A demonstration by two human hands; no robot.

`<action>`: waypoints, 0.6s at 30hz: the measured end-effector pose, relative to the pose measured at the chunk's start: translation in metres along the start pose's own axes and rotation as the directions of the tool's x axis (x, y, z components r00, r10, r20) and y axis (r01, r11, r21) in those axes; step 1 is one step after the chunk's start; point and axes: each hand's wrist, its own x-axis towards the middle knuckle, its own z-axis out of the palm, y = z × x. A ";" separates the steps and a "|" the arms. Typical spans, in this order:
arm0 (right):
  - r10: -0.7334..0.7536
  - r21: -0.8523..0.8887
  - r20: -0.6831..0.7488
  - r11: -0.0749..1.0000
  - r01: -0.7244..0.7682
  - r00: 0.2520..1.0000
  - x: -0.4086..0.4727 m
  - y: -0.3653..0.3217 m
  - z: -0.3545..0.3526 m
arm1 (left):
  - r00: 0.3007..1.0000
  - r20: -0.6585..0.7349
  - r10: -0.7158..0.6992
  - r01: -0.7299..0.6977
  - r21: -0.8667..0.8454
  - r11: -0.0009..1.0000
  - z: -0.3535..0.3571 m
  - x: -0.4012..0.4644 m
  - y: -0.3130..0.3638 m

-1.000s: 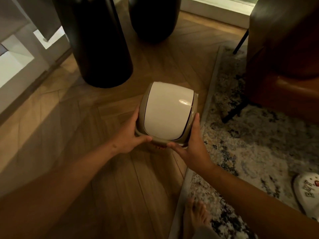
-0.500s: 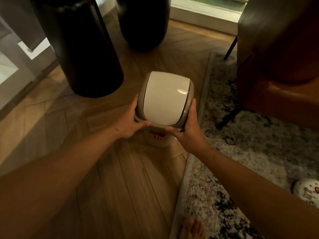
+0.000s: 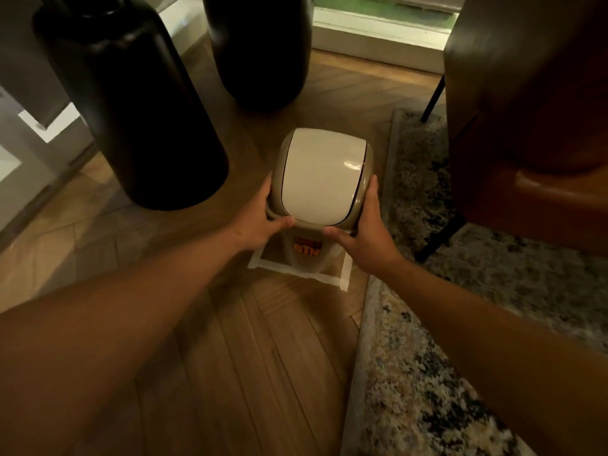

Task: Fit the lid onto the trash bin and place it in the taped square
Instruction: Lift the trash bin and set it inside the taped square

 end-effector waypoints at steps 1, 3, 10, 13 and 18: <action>0.009 -0.005 0.001 1.000 -0.009 1.000 0.003 0.000 -0.001 | 1.000 0.003 0.000 0.000 -0.005 1.000 0.000 0.003 0.001; 0.031 -0.003 -0.006 1.000 -0.031 0.999 0.009 -0.002 -0.002 | 1.000 0.005 -0.014 0.014 0.005 1.000 -0.001 0.008 0.001; 0.034 -0.023 0.009 0.999 -0.034 0.999 0.041 0.002 -0.011 | 0.999 -0.013 -0.040 0.041 0.047 0.998 -0.001 0.043 0.007; 0.041 -0.063 0.000 0.997 -0.041 0.999 0.076 0.003 -0.032 | 0.999 -0.024 -0.043 0.044 0.061 0.997 -0.001 0.077 0.025; 0.029 -0.040 -0.014 0.999 -0.029 0.999 0.074 0.004 -0.015 | 0.995 -0.045 -0.090 0.094 0.107 0.990 -0.014 0.085 0.017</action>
